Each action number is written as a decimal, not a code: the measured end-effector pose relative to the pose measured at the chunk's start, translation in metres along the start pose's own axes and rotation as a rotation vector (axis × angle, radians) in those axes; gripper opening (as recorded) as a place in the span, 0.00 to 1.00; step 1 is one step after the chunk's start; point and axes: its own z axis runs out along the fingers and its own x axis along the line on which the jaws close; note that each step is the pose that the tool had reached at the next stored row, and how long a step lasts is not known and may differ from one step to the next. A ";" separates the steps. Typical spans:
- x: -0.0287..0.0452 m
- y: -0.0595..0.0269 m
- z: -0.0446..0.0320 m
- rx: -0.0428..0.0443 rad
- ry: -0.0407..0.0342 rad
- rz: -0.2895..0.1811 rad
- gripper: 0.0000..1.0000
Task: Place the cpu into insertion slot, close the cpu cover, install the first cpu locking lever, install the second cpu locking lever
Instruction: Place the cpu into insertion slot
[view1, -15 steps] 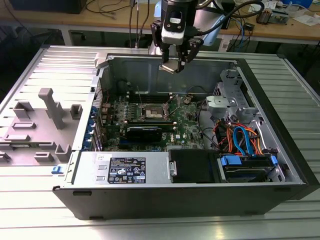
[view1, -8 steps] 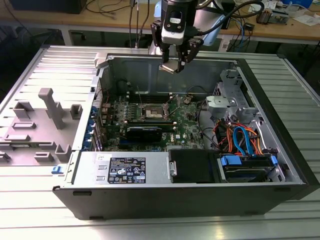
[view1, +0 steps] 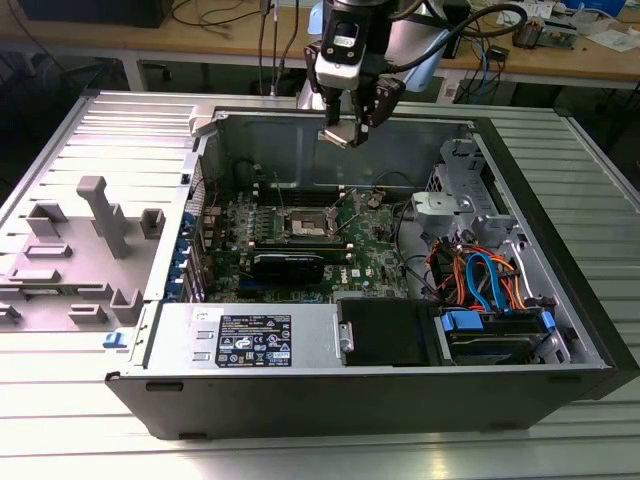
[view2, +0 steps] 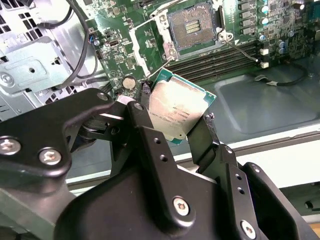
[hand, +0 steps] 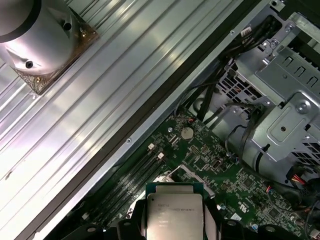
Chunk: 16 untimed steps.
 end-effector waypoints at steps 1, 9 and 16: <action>0.0000 0.0000 0.0000 0.0000 0.0000 0.000 0.54; 0.0000 0.0000 0.0000 0.0000 0.0000 0.001 0.54; 0.0000 0.0000 0.0002 -0.0007 -0.0015 0.020 0.54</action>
